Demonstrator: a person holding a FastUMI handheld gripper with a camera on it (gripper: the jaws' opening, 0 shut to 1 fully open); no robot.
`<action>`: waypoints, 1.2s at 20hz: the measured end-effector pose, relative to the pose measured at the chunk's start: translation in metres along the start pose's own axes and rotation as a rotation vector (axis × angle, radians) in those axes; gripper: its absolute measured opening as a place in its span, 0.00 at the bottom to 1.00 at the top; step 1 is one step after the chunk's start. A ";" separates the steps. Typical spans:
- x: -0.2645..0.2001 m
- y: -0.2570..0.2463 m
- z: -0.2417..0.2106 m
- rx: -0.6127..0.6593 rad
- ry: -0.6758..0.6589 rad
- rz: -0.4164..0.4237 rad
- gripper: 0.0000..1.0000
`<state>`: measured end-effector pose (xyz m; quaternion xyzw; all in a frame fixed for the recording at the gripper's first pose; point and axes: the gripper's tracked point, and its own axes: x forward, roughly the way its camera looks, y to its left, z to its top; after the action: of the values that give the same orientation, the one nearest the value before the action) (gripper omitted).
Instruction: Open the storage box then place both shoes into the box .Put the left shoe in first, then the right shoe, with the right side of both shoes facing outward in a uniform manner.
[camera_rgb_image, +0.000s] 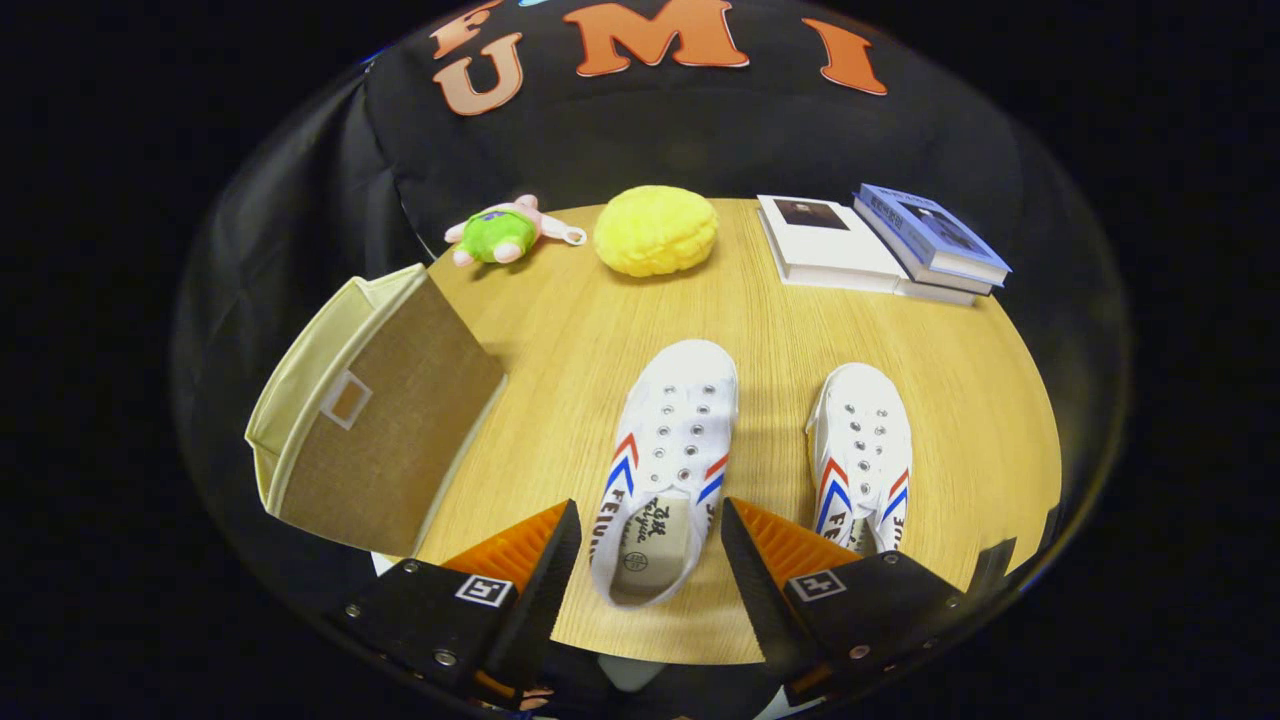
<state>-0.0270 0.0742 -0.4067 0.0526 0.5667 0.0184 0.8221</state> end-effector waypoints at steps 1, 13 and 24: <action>0.008 -0.007 -0.003 0.007 0.013 -0.016 0.83; 0.060 -0.013 -0.003 0.171 -0.001 0.042 0.22; -0.013 0.037 0.068 0.291 -0.162 0.208 0.05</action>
<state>0.0334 0.1050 -0.3666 0.2303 0.4867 0.0170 0.8425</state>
